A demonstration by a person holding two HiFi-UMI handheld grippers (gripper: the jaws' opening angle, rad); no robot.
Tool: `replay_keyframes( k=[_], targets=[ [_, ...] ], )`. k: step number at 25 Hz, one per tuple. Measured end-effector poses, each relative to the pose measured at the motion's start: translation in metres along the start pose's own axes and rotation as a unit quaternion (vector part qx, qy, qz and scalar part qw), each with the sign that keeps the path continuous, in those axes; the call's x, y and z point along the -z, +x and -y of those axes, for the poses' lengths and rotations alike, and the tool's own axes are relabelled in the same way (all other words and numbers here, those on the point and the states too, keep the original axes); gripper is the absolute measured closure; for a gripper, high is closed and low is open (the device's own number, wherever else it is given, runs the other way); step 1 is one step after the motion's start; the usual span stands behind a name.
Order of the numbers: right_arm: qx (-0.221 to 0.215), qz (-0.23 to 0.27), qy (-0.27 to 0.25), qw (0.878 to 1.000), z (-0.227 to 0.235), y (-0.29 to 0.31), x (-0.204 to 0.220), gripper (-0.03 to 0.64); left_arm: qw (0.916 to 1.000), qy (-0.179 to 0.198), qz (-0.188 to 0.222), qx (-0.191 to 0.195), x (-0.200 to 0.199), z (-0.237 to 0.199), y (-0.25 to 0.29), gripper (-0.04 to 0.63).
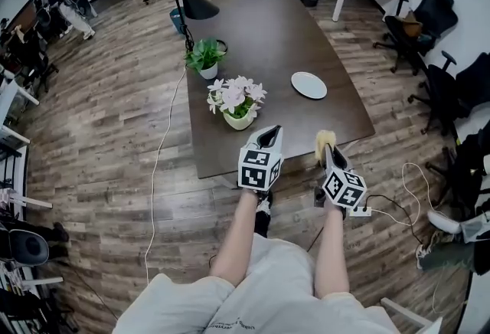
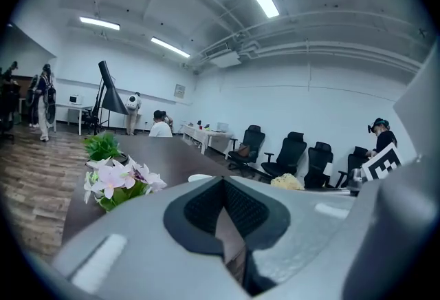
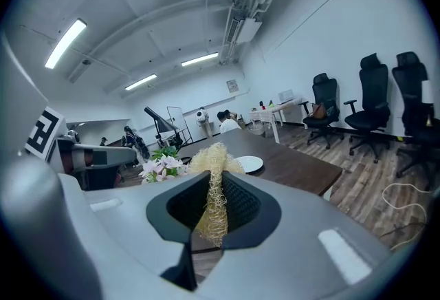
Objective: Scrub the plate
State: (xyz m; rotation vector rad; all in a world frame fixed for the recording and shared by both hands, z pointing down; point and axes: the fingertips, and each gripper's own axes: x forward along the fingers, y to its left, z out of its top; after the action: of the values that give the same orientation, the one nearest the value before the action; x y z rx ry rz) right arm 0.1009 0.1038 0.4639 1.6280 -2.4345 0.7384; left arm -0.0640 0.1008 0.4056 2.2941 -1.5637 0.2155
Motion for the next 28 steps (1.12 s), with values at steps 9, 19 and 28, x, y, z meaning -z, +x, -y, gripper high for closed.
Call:
replay_keyframes(
  k=[9,19,28],
  targets=[
    [0.012,-0.013,-0.041,0.999,0.004,0.07,-0.031,0.545,0.9991,-0.038,0.003,0.02,-0.027,-0.034,0.075,0.594],
    [0.02,0.0,0.01,1.0,0.022,0.137,-0.058,0.545,0.9973,-0.04,0.002,0.062,-0.054,-0.065,0.146,0.594],
    [0.065,-0.007,0.048,0.997,0.061,0.14,-0.041,0.545,0.996,-0.046,-0.038,0.067,-0.03,-0.065,0.193,0.594]
  ],
)
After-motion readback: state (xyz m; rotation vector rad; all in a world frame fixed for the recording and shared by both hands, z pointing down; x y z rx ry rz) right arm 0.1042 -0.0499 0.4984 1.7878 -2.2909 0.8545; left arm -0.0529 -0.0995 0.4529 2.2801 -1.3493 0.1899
